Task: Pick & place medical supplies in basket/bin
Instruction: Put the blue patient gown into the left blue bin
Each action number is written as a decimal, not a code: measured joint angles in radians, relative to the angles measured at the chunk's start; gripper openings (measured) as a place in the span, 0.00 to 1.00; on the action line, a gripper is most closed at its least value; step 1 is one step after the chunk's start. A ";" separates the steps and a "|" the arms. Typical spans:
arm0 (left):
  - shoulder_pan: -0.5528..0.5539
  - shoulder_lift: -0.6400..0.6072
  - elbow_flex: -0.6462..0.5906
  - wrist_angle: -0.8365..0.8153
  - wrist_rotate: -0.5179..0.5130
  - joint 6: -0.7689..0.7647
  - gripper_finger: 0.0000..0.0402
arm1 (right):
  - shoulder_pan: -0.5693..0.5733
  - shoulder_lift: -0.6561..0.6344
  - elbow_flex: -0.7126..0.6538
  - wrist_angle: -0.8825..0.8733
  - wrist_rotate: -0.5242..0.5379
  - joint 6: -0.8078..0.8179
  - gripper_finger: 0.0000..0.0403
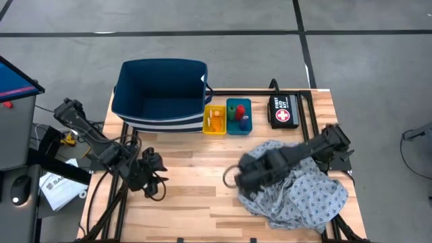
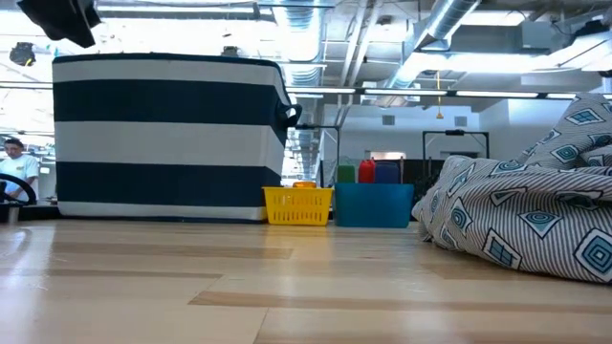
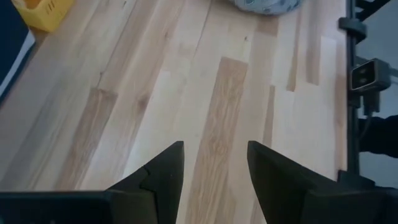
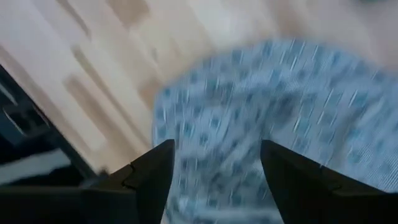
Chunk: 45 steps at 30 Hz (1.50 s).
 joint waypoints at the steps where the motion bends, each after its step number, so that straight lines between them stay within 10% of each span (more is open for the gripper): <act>1: 0.000 -0.008 0.000 -0.001 0.000 0.002 0.42 | 0.015 -0.008 -0.032 0.002 -0.025 0.031 0.58; 19: 0.095 -0.023 0.000 0.133 -0.013 0.181 0.42 | 0.228 -0.378 -0.389 -0.001 -0.322 0.638 0.60; 33: 0.124 -0.023 0.000 0.182 -0.008 0.218 0.42 | 0.163 -0.389 -0.793 0.044 -0.389 0.483 0.61; 45: 0.124 -0.023 0.000 0.221 0.013 0.138 0.42 | 0.097 -0.393 -1.246 0.698 -0.424 0.438 0.61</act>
